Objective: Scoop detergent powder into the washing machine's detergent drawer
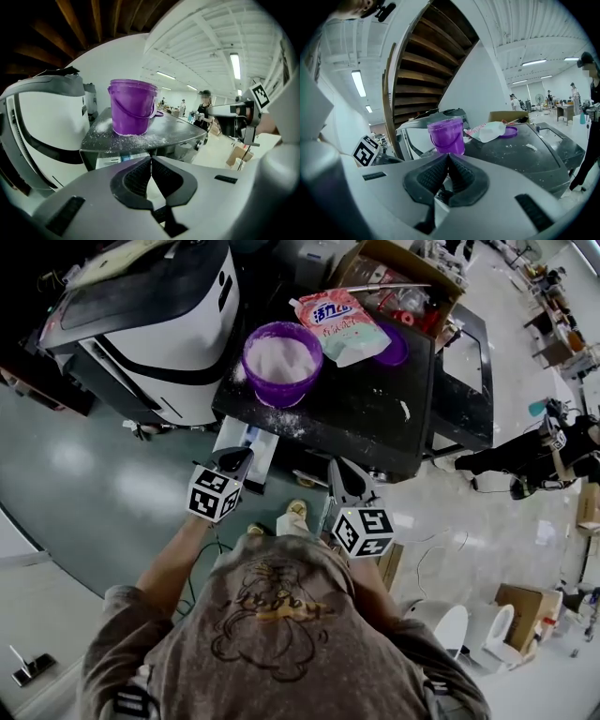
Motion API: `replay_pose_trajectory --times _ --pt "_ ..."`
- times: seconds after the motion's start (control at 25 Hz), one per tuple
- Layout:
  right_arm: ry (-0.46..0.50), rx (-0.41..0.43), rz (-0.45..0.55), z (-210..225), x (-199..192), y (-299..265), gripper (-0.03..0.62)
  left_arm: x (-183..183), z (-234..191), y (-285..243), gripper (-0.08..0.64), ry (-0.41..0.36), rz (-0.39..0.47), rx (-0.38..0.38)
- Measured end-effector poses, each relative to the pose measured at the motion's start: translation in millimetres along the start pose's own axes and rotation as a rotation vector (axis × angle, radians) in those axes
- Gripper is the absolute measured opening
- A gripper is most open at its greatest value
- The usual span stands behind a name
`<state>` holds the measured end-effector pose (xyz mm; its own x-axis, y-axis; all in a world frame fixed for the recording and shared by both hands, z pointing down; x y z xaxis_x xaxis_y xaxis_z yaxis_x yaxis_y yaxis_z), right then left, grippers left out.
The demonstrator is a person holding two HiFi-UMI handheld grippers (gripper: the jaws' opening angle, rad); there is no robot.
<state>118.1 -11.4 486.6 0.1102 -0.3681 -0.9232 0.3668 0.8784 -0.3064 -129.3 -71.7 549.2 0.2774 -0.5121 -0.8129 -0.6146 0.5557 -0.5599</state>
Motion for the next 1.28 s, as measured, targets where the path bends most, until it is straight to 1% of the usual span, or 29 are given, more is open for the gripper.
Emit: replay_pose_trajectory --times 0.32,0.44,0.64,1.04,1.28 --pt "-0.012 -0.030 -0.012 4 -9 8 0.000 -7 6 -13 0.023 -0.232 -0.054 0.030" --pt "-0.015 -0.039 -0.017 5 -10 12 0.000 -9 12 -16 0.023 -0.324 -0.071 0.027" --pt "-0.021 -0.045 -0.025 5 -17 14 0.000 -13 22 -20 0.023 -0.515 -0.092 0.031" --pt "-0.030 -0.047 -0.035 5 -23 16 0.000 -20 34 -21 0.023 -0.755 -0.092 0.032" --pt "-0.029 -0.042 -0.040 4 -23 14 0.000 -24 40 -19 0.023 -0.887 -0.062 0.040"
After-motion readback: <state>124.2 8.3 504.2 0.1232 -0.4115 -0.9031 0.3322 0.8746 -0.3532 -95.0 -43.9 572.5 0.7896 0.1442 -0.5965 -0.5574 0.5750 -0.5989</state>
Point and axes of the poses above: the fingertips, and each gripper's own axes: y backward along the fingers, z to its right, x out of its top, the point moved 7 cm from there along y, backward along the fingers, and after that the axes turned 1 degree about y, right-handed, at the moved point
